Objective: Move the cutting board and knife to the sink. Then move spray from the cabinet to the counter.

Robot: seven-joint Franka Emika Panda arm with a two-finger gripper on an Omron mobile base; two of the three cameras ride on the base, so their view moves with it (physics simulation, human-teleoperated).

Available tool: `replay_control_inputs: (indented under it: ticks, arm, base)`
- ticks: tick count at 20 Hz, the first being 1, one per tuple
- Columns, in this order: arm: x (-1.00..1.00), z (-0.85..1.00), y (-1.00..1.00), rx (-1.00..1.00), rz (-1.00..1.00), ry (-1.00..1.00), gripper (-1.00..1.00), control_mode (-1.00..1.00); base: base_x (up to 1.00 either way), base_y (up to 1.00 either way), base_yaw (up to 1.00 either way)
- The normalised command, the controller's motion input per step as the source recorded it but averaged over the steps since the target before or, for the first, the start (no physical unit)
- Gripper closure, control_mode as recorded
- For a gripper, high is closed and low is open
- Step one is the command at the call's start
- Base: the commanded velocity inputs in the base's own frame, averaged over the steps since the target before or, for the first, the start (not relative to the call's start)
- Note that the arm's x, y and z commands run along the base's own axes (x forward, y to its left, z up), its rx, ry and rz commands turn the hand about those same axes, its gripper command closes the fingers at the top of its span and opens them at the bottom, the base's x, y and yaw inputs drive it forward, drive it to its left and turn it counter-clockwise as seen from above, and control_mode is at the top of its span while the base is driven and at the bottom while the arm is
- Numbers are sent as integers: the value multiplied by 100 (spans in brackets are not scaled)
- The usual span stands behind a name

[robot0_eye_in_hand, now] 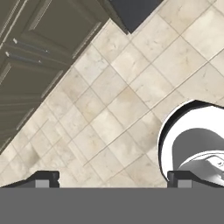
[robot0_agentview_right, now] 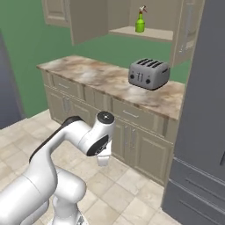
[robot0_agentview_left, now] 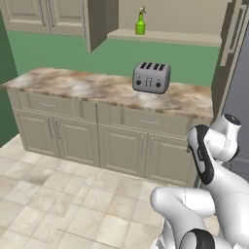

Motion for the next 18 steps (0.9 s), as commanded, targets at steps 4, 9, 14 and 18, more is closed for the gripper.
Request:
replay_control_inputs:
  ticks: [4,9,14,18]
  arm:
    - [0,0,0,0,0,0,-100,100]
    - [0,0,0,0,0,0,-100,100]
    - [0,0,0,0,0,0,-100,100]
    - [0,0,0,0,0,0,-100,100]
  base:
    - [99,12,12]
    - [92,30,2]
    - [82,35,-1]
    - [72,28,-10]
